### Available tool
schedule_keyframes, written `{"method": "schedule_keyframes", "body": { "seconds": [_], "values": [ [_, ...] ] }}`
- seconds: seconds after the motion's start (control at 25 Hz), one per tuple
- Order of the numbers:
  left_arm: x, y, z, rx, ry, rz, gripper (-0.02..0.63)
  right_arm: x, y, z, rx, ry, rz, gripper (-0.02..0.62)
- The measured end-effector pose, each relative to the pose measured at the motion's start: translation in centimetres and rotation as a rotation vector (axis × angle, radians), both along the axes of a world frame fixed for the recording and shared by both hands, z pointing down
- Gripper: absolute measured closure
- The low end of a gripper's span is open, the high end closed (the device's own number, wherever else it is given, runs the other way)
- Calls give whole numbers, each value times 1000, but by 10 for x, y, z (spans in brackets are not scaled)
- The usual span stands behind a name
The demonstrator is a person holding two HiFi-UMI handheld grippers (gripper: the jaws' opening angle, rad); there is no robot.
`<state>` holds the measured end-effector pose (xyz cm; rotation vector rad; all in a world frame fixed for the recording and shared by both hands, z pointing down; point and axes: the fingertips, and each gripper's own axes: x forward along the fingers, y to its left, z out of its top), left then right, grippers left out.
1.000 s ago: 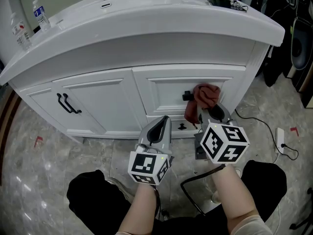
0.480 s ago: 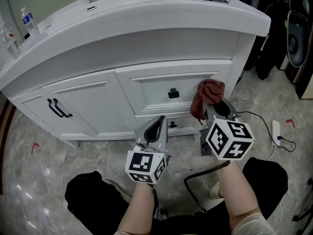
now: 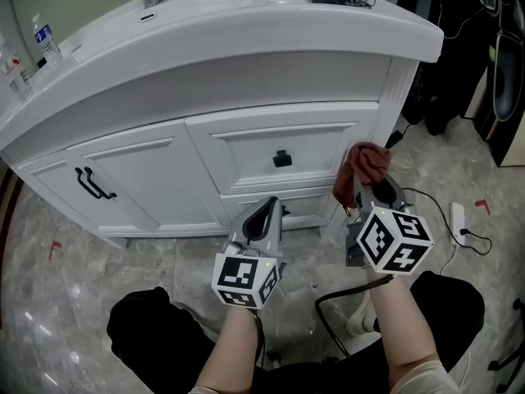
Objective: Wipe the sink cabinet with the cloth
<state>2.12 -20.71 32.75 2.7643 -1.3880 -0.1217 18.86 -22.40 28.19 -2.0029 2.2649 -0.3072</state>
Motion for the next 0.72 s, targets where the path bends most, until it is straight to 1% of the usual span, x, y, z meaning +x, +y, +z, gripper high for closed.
{"method": "schedule_keyframes", "body": {
  "seconds": [0.08,0.2,0.4,0.52,0.72],
  "values": [
    [-4,0,2,3,-7,-10,606,-15,3,8,-2,17,-33,515],
    [-19,-2,7,4,-29,-44,604,-53,3,23,-23,29,-117,514],
    [-61,-2,10,-9,-30,-125,604,-132,-3,43,-64,24,-272,514],
    [-89,1,14,-19,-33,-174,604,-177,-8,48,-76,-2,-347,514],
    [-122,5,21,-28,-43,-211,604,-239,-16,48,-74,-7,-445,514]
  ]
}}
